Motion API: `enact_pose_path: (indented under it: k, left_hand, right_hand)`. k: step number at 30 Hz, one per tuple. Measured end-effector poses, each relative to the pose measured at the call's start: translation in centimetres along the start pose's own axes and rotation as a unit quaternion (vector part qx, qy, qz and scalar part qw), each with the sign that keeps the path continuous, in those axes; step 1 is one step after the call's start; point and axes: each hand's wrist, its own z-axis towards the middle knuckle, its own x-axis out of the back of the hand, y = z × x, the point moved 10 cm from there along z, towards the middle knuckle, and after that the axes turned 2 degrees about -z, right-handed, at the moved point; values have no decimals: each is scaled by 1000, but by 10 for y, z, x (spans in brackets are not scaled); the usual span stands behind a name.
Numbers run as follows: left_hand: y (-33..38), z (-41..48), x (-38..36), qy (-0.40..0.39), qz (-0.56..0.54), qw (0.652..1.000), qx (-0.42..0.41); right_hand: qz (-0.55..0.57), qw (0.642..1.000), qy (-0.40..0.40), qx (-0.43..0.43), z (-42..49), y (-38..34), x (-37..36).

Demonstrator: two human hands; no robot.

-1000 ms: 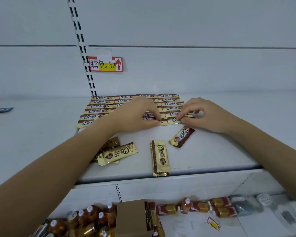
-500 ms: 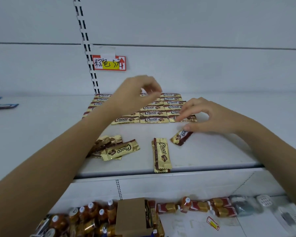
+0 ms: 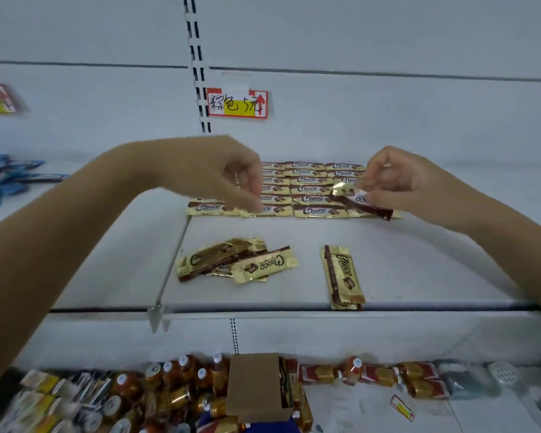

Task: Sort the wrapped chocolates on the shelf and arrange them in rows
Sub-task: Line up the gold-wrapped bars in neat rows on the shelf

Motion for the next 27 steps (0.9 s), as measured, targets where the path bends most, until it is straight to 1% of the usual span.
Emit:
enact_pose_path:
  k: [2,4,6,9,11,12,14,15,19,22,24,27]
  left_hand:
    - [-15,-16,-17,-71,-3,997,33]
    - [-30,-28,-31,-118,11,991,66]
    - [-38,-33,-39,-130,25,988,79]
    - [-40,-36,-45,-139,8,988,71]
    - [-40,-36,-44,-151,-12,987,53]
    - [-39,-37,-41,-151,-29,987,46]
    - [-38,-37,-31,-136,-82,987,37]
    - [-39,-36,-24,-118,-114,986,31]
    - [-55,-30,-3,-32,-221,975,24]
    - [-66,-25,-3,-11,-278,960,23]
    - [-71,-23,-4,2,-287,958,19]
    - [-71,-23,1,38,-238,971,1]
  right_hand:
    - [-1,1000,12,-16,5,-5,-2]
    - [13,1000,8,-20,10,-18,-14]
    - [39,999,6,-12,17,-32,-30]
    - [80,997,-3,-8,26,-49,-54]
    - [71,997,2,-8,29,-54,-66]
    - [38,999,5,-2,29,-56,-70]
    - [-45,999,4,7,29,-58,-78]
    - [-68,998,1,6,29,-58,-81]
    - [-85,996,-1,-10,33,-54,-82]
    - [-81,997,8,3,38,-56,-81]
    - [-63,997,28,19,40,-55,-79]
    - [-39,998,31,26,41,-50,-77]
